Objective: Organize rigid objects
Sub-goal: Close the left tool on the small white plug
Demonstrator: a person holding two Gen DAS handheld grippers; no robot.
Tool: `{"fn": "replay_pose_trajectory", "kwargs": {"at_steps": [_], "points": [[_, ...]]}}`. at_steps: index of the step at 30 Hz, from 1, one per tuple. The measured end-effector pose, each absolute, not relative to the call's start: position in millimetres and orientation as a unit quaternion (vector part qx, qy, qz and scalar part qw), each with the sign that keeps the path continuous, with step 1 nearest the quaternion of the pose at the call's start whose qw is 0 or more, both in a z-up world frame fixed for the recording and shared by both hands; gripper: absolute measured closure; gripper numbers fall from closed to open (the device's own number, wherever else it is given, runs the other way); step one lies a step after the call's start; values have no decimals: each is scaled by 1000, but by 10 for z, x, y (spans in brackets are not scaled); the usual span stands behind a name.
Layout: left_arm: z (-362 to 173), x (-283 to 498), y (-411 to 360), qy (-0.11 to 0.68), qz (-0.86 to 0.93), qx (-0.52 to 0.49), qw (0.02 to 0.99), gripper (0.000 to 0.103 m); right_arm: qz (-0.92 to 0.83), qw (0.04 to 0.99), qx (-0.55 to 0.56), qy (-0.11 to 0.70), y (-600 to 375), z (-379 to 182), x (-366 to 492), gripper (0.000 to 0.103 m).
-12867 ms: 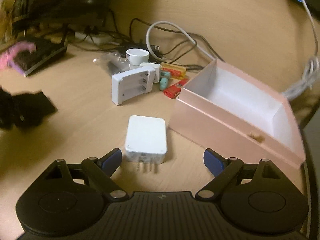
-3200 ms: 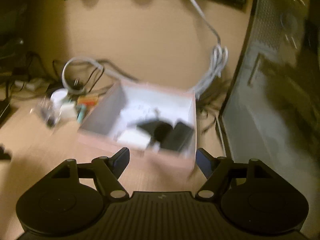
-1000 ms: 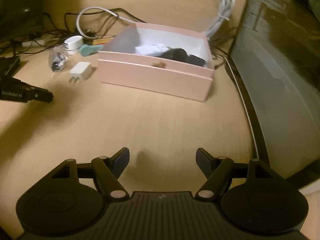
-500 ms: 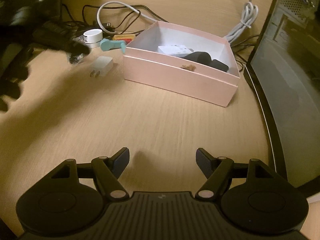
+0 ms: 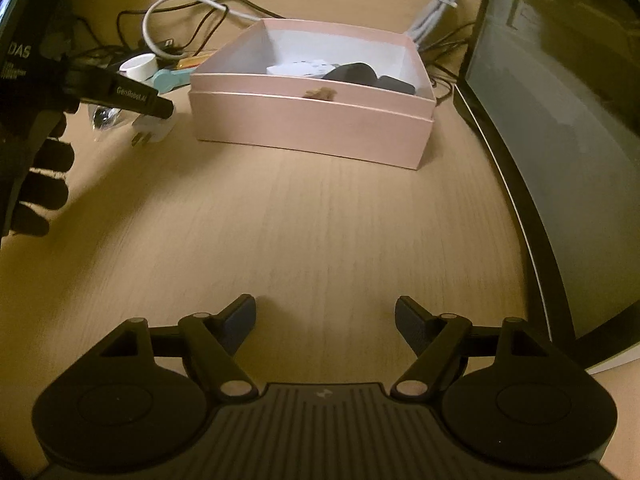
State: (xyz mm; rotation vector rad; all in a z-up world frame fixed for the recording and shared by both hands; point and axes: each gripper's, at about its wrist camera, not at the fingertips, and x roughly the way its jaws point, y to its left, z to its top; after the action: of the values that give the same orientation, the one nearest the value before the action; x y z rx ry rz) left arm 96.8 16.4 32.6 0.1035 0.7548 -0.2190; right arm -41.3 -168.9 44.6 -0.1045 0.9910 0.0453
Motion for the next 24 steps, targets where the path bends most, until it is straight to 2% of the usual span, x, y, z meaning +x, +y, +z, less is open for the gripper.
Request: {"fn": "replay_pose_trajectory", "kwargs": {"at_steps": [7, 16, 24], "points": [[367, 876, 116, 348, -88, 70, 931, 73, 21, 879, -29, 475, -1755, 418, -383, 21], [300, 953, 80, 370, -69, 97, 921, 69, 19, 880, -13, 475, -1797, 393, -381, 17], [317, 993, 159, 372, -77, 51, 924, 68, 16, 884, -9, 468, -1819, 374, -406, 12]]}}
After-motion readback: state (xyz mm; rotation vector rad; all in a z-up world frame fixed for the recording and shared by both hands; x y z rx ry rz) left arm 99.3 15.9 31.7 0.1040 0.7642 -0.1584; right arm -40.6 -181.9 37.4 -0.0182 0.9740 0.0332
